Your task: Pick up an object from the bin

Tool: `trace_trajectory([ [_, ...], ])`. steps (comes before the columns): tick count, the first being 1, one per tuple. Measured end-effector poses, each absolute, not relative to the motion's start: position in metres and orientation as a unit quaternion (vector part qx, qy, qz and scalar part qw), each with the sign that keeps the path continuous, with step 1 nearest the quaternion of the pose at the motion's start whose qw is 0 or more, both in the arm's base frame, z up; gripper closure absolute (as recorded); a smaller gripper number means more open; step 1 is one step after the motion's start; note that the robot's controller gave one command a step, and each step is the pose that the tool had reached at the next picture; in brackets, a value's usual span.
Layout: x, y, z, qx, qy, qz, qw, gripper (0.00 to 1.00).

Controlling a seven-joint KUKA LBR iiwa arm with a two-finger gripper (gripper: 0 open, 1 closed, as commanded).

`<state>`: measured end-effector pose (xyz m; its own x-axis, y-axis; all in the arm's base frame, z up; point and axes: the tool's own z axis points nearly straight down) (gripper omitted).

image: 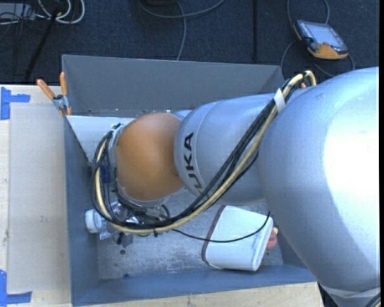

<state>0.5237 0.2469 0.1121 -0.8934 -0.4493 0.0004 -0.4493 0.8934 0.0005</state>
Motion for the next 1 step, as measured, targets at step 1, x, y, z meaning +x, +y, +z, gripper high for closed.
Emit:
trace_trajectory([
  [1, 0.4898, 0.2333, 0.2691, 0.248, -0.969, -0.001, -0.004, 1.0],
])
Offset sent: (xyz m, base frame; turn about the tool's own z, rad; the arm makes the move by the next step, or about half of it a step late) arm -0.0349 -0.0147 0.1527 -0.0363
